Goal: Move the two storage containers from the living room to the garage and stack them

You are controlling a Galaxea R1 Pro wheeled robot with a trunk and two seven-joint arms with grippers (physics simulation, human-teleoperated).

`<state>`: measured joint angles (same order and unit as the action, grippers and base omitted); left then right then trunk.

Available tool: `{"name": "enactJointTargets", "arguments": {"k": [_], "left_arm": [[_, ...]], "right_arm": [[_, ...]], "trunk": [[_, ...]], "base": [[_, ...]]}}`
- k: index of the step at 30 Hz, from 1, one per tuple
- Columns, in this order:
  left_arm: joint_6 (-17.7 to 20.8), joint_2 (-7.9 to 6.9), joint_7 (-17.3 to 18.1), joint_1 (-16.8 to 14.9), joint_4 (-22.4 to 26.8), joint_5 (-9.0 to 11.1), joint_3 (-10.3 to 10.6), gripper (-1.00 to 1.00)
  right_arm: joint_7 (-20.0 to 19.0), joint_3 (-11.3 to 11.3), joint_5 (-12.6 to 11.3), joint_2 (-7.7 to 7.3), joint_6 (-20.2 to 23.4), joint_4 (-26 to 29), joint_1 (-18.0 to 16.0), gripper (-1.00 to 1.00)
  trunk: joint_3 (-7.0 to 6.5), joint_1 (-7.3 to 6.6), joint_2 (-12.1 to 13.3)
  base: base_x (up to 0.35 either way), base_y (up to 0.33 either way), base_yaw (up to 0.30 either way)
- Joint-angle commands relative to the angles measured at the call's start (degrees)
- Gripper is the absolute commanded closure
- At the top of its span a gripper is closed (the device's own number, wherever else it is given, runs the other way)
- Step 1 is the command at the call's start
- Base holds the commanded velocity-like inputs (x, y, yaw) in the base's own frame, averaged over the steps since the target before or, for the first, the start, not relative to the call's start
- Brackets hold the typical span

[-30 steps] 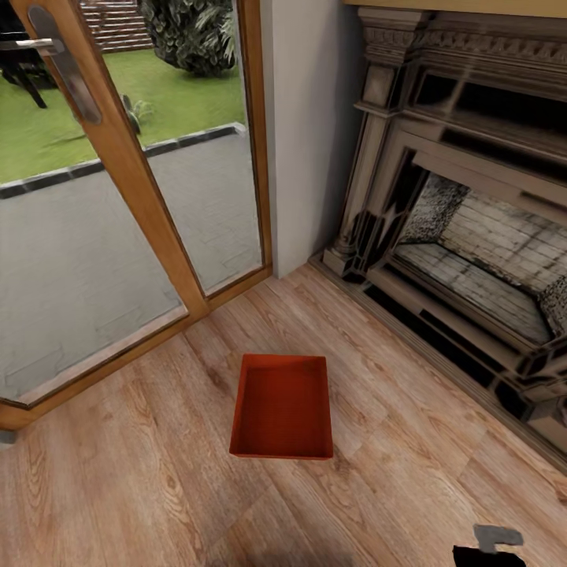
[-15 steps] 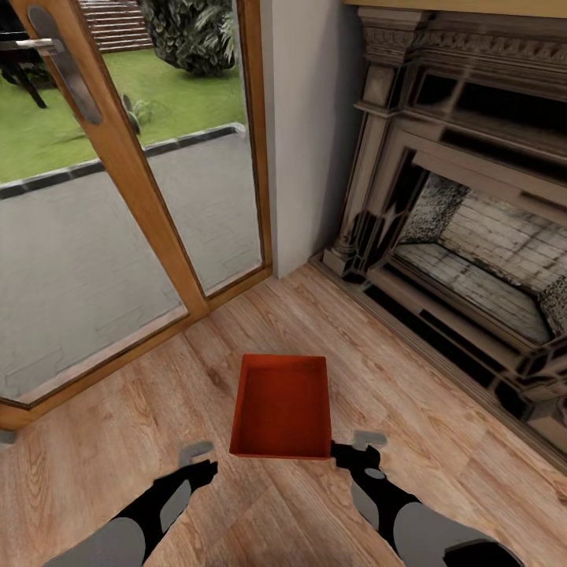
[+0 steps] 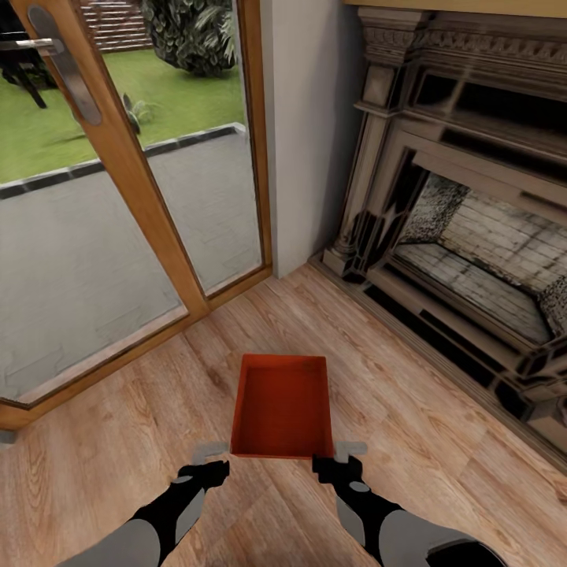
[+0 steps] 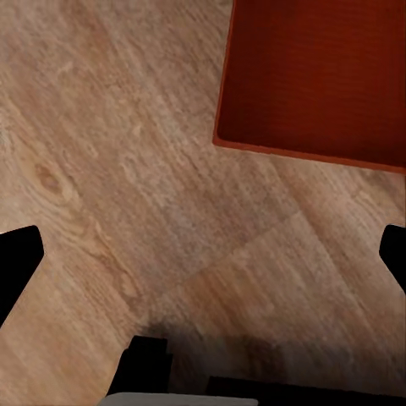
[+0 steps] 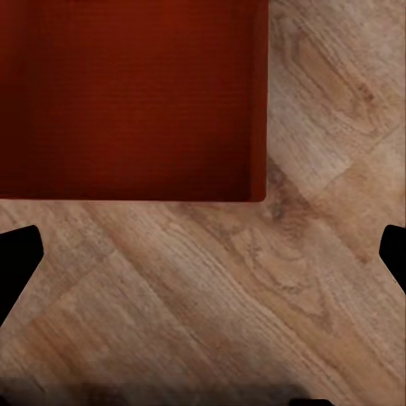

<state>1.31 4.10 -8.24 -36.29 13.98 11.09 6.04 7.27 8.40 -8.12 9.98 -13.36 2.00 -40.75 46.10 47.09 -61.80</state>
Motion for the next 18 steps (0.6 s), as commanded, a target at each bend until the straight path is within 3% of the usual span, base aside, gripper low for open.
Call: {"name": "enactJointTargets", "arguments": {"k": [1, 4, 7, 12, 18], "left_arm": [[0.1, 0.45, -0.4, 0.0, 0.1, -1.9, 0.4, -1.00], [0.0, 1.14, -0.4, 0.0, 0.1, -4.0, 0.3, -1.00], [0.0, 1.29, -0.6, 0.0, 0.1, -4.7, 0.3, -1.00], [0.0, 1.33, -0.7, 0.0, 0.0, -5.2, 0.3, -1.00], [-1.9, 0.60, -0.7, 0.0, -3.2, -4.9, 0.2, -1.00]], "right_arm": [[-0.2, 0.5, -0.1, 0.02, -2.1, -0.5, 0.1, -1.00], [-0.2, 0.4, -0.2, 0.02, -3.0, -0.6, 0.1, -1.00], [0.2, 0.2, -0.5, 0.02, -3.2, -0.7, 0.1, -1.00], [0.5, -0.2, -0.9, 0.02, -3.5, -0.6, 0.1, -1.00], [0.6, -0.9, -4.3, 0.02, -3.0, -0.9, 0.1, -1.00]], "trunk": [[0.03, 0.00, 0.0], [0.03, 0.00, 0.0], [0.03, 0.00, 0.0], [0.03, 0.00, 0.0], [0.03, 0.00, 0.0]], "base": [[0.000, 0.000, 0.000], [0.000, 0.000, 0.000], [0.000, 0.000, 0.000], [0.000, 0.000, 0.000], [0.000, 0.000, 0.000]]}}
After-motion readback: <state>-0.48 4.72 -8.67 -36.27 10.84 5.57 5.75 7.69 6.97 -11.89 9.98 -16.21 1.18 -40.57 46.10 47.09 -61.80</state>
